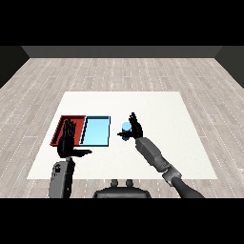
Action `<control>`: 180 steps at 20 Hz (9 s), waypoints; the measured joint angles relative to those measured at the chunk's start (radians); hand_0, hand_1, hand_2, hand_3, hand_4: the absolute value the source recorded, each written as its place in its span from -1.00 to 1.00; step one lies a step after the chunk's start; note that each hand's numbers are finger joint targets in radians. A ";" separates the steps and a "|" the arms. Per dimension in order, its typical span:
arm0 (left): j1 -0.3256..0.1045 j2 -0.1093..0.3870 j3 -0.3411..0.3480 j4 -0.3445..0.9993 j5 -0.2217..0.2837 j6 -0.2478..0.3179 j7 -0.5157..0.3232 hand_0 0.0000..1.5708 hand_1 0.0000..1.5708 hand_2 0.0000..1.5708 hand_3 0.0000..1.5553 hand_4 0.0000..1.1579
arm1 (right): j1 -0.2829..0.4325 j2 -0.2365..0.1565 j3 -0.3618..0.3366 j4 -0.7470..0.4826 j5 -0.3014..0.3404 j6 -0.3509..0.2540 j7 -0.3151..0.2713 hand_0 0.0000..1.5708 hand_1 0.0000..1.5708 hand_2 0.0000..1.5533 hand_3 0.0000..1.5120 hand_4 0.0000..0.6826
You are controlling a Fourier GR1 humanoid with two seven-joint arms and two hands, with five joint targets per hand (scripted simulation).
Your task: Pick the blue can and put it in the blue box
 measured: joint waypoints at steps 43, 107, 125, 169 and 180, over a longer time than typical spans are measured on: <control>-0.075 -0.062 -0.239 0.103 -0.113 0.067 0.113 -1.00 -1.00 -1.00 -1.00 -1.00 | -0.127 -0.162 0.202 -0.272 0.167 -0.502 0.202 0.83 0.83 0.87 0.86 0.78; -0.438 -0.066 -0.635 0.594 0.271 0.398 -0.010 -1.00 -1.00 -1.00 -1.00 -0.28 | 0.263 -0.001 0.049 -0.824 0.666 -0.328 0.445 0.88 0.88 0.89 0.84 0.74; -0.508 -0.067 -0.754 0.712 0.556 0.524 -0.185 1.00 1.00 1.00 0.94 0.85 | 0.296 -0.004 0.102 -0.890 0.523 -0.368 0.396 0.80 0.80 0.85 0.84 0.72; -0.652 0.236 -0.578 0.941 0.316 0.651 0.012 1.00 1.00 0.99 0.91 0.75 | 0.617 -0.099 -0.303 -1.081 0.323 -0.052 0.282 -1.00 -1.00 -1.00 -1.00 -1.00; -0.762 0.152 -0.643 1.383 0.201 0.668 0.296 0.15 0.15 0.05 -0.42 0.51 | 0.615 -0.100 -0.345 -1.031 0.292 -0.019 0.273 -1.00 -1.00 -1.00 -1.00 -1.00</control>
